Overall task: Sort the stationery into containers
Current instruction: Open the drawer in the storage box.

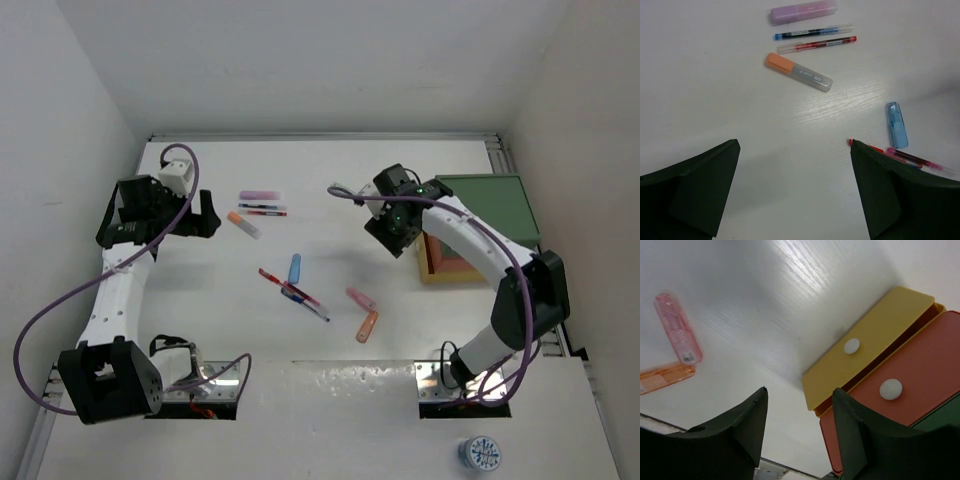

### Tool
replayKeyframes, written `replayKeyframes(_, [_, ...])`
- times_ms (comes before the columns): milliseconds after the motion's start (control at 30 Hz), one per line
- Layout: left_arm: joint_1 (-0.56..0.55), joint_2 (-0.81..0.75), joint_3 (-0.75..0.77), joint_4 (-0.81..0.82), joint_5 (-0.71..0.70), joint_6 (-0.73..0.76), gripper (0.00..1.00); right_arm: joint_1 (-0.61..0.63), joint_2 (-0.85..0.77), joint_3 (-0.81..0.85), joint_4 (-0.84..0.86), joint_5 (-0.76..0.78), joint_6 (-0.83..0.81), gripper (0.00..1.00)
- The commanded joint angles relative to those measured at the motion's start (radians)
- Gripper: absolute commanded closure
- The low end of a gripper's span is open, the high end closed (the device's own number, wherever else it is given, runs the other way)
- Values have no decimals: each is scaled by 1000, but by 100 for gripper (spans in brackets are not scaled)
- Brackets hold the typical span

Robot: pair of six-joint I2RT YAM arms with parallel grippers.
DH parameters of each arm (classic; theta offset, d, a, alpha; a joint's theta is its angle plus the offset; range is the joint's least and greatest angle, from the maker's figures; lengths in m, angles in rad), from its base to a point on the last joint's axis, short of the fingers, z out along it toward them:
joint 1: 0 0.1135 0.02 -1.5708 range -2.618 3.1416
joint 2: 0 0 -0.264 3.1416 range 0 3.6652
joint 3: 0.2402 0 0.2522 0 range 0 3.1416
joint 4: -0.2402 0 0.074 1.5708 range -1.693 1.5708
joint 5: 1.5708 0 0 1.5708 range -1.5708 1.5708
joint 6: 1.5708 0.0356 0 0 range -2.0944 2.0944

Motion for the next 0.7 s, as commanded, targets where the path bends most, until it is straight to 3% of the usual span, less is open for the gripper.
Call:
replayKeyframes(0, [-15,-43,-7,73,46,-30,0,5,-55,85,-27,-69,11,46])
replayKeyframes(233, [-93,-61,12,157,145,-22,0,-10,-92,277,-58,-144,18,45])
replayKeyframes(367, [-217,-46,-22,299,164,-60,2,-44,-96,396,-81,-132,39,46])
replayKeyframes(533, [-355,-6,-112,597,176,-192,8,-263,-156,375,-24,-170,129,51])
replayKeyframes(567, [-448,39,-120,654,185,-200,9,-298,-185,358,2,-193,145,51])
replayKeyframes(667, [-536,159,-99,748,210,-266,13,-410,-192,338,-10,-259,186,53])
